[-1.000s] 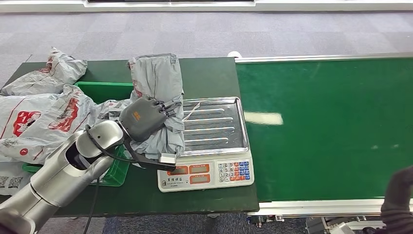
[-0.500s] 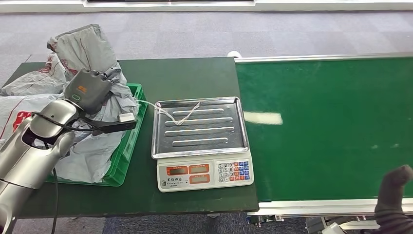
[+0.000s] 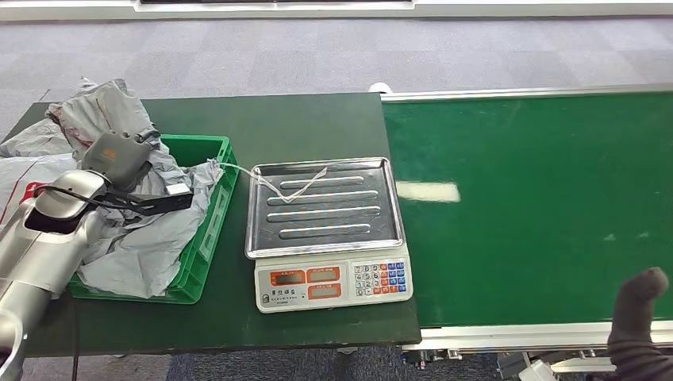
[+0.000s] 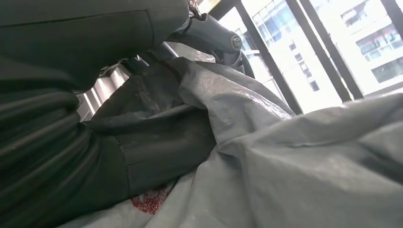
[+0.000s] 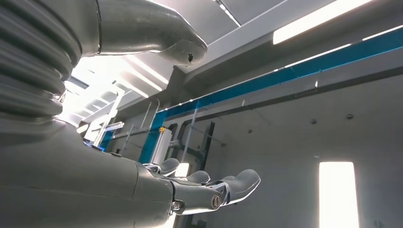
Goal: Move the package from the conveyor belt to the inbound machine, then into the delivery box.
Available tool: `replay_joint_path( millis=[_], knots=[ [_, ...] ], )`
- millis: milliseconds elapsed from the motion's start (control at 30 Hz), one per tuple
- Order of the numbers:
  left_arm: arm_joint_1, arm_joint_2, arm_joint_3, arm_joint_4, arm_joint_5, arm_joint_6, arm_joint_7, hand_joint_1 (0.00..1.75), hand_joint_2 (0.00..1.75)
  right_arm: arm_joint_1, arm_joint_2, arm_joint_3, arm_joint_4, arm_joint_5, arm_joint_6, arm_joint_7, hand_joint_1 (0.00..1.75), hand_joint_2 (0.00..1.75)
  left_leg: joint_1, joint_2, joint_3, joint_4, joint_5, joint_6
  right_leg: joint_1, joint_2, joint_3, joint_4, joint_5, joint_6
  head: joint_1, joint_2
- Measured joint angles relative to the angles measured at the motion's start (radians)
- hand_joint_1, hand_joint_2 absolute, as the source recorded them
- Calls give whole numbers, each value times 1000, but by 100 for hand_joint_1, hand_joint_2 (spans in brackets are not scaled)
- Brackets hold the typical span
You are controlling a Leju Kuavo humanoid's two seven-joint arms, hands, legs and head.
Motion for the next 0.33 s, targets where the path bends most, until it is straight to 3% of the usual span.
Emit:
replay_joint_path(
  millis=[133, 167, 267, 300, 333],
  knots=[
    [-22, -11, 7, 71, 2, -20, -14, 175, 175, 2, 0, 0, 0, -6, 0, 0, 0, 175, 0, 0, 0, 0, 0, 0, 0, 0, 0, 0, 0, 0, 0, 0],
    [-31, -14, 7, 88, 3, -33, -19, 156, 175, 2, 0, 0, 0, -6, 0, 0, 0, 175, 0, 0, 0, 0, 0, 0, 0, 0, 0, 0, 0, 0, 0, 0],
    [-57, -22, 7, 143, 12, -86, -42, 25, 175, 2, 0, 0, 0, -7, 0, 0, 0, 175, 0, 0, 0, 0, 0, 0, 0, 0, 0, 0, 0, 0, 0, 0],
    [-65, -25, 7, 159, 15, -98, -49, 0, 131, 2, 0, 0, 0, -8, 0, 0, 0, 175, 0, 0, 0, 0, 0, 0, 0, 0, 0, 0, 0, 0, 0, 0],
    [-68, -26, 7, 167, 17, -103, -52, 0, 116, 2, 0, 0, 0, -9, 0, 0, 0, 175, 0, 0, 0, 0, 0, 0, 0, 0, 0, 0, 0, 0, 0, 0]
  ],
)
